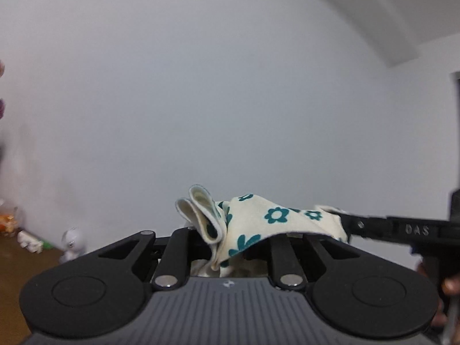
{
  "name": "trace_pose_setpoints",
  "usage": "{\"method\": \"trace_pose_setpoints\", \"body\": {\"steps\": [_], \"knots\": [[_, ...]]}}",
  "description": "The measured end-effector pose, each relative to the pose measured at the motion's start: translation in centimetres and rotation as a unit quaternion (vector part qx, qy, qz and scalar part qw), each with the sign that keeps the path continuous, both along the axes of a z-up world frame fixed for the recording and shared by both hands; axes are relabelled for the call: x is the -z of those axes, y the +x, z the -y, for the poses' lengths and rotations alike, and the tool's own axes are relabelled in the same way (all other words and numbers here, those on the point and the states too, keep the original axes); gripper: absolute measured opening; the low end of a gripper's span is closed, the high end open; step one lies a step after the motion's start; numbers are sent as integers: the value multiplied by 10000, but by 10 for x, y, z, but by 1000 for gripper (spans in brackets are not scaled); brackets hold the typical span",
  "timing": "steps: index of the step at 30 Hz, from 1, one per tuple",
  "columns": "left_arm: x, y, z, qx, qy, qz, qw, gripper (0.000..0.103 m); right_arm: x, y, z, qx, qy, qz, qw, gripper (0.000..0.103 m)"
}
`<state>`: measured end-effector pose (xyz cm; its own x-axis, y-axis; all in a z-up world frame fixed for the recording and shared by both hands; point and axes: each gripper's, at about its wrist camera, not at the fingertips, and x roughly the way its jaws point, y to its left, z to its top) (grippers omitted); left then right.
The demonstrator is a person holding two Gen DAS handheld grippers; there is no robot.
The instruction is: Fold clothes
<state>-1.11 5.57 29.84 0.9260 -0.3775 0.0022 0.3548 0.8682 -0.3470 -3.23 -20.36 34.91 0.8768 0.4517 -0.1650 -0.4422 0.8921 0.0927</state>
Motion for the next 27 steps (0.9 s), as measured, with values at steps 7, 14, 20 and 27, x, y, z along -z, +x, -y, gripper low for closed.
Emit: {"method": "trace_pose_setpoints", "body": {"steps": [7,14,20,27], "knots": [[113,127,26,-350,1293,-2059,9694,57,144,232,6,1546,-441,-2031,9659,19],[207,94,25,297,1902,-2967,9354,57,241,171,-10,573,-1549,-2634,9504,38],[230,26,60,937,2324,-2925,9228,59,297,55,-25,-516,-1535,-2497,9547,32],[253,9,84,1030,2506,-3137,9100,60,339,26,-6,14,-882,-2553,9628,7]]}}
